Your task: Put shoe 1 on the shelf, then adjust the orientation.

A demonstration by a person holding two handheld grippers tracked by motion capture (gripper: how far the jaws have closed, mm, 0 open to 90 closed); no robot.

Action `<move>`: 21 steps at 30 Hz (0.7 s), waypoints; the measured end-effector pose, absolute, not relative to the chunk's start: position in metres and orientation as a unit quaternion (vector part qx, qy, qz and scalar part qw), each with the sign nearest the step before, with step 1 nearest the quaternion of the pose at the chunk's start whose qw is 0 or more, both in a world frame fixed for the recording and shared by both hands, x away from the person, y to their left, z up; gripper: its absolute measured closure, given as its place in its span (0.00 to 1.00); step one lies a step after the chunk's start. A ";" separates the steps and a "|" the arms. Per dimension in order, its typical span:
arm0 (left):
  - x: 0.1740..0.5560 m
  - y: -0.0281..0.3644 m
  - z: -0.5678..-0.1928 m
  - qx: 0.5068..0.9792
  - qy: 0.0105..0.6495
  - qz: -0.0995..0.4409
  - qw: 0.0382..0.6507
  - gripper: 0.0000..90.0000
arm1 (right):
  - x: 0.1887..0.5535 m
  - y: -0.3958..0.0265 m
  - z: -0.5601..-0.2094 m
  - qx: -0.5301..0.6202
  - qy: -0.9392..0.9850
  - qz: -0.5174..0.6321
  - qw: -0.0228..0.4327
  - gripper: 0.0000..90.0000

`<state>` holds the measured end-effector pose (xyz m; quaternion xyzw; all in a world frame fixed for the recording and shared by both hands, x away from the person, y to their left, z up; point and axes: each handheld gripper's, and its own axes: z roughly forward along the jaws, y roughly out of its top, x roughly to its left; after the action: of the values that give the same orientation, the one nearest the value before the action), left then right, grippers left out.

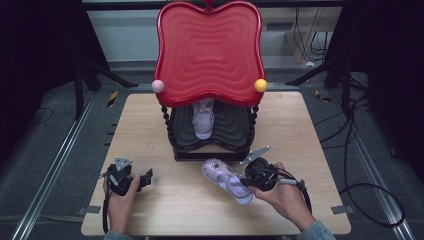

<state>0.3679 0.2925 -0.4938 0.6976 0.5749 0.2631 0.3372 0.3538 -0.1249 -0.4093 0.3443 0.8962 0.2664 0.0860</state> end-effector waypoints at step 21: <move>0.366 0.290 -0.492 0.699 0.571 0.273 0.332 0.05 | 0.332 -0.128 -0.377 0.401 0.837 0.352 0.123 0.93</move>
<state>0.3661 0.2904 -0.4918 0.6993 0.5710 0.2728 0.3325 0.3321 -0.1277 -0.3770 0.4008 0.8368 0.3521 0.1234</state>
